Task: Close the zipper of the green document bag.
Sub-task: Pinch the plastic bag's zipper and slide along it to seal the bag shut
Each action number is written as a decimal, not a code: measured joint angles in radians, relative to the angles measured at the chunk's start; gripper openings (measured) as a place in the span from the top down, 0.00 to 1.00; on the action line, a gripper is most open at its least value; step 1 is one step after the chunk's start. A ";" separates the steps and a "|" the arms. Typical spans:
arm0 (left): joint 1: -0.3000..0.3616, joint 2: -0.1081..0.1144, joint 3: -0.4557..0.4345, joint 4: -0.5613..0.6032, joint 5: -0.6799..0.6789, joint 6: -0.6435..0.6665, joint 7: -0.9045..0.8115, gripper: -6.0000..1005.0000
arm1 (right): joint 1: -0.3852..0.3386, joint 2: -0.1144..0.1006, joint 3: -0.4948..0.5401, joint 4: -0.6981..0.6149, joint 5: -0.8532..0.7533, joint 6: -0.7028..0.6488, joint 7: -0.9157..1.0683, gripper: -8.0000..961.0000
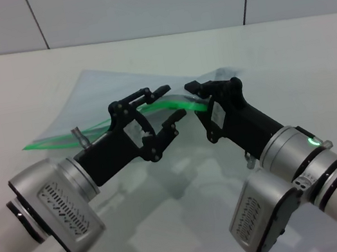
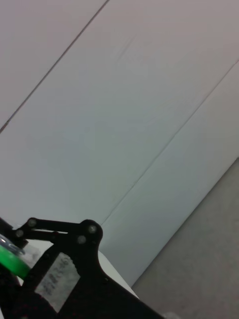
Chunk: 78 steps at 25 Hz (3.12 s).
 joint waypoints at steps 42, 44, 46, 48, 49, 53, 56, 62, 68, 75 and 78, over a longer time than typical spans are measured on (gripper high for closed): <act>-0.001 -0.002 0.002 -0.001 0.012 0.000 0.042 0.82 | 0.006 0.000 0.000 0.003 -0.032 0.021 -0.003 0.88; 0.000 -0.002 0.001 -0.001 0.012 0.000 0.042 0.82 | 0.006 0.000 0.000 0.004 -0.032 0.020 -0.003 0.88; 0.000 -0.003 0.001 -0.001 0.012 0.000 0.042 0.82 | 0.005 0.000 0.000 0.004 -0.032 0.020 -0.003 0.88; 0.000 -0.003 0.001 -0.001 0.012 0.001 0.042 0.85 | 0.006 0.000 0.000 0.004 -0.032 0.020 -0.003 0.88; 0.000 -0.003 0.001 -0.001 0.012 0.001 0.042 0.86 | 0.005 0.000 0.000 0.004 -0.033 0.020 -0.003 0.88; 0.001 -0.003 0.001 -0.001 0.012 0.001 0.042 0.89 | 0.002 0.000 0.000 0.003 -0.037 0.017 -0.002 0.88; 0.003 -0.003 0.000 -0.001 0.011 0.002 0.042 0.90 | -0.002 0.000 -0.001 0.004 -0.070 0.016 0.000 0.87; 0.005 -0.005 -0.012 -0.008 0.004 0.003 0.042 0.91 | -0.009 -0.001 0.000 0.009 -0.098 0.008 0.024 0.87; 0.008 -0.003 -0.015 -0.009 0.003 0.003 0.042 0.91 | -0.012 -0.002 0.000 0.038 -0.096 -0.039 0.092 0.86; 0.020 -0.001 -0.016 -0.009 0.001 0.003 0.042 0.91 | -0.020 -0.004 0.006 0.114 -0.090 -0.133 0.208 0.86; 0.023 0.000 -0.018 -0.009 -0.003 0.003 0.042 0.91 | -0.028 -0.005 0.018 0.150 -0.087 -0.173 0.251 0.86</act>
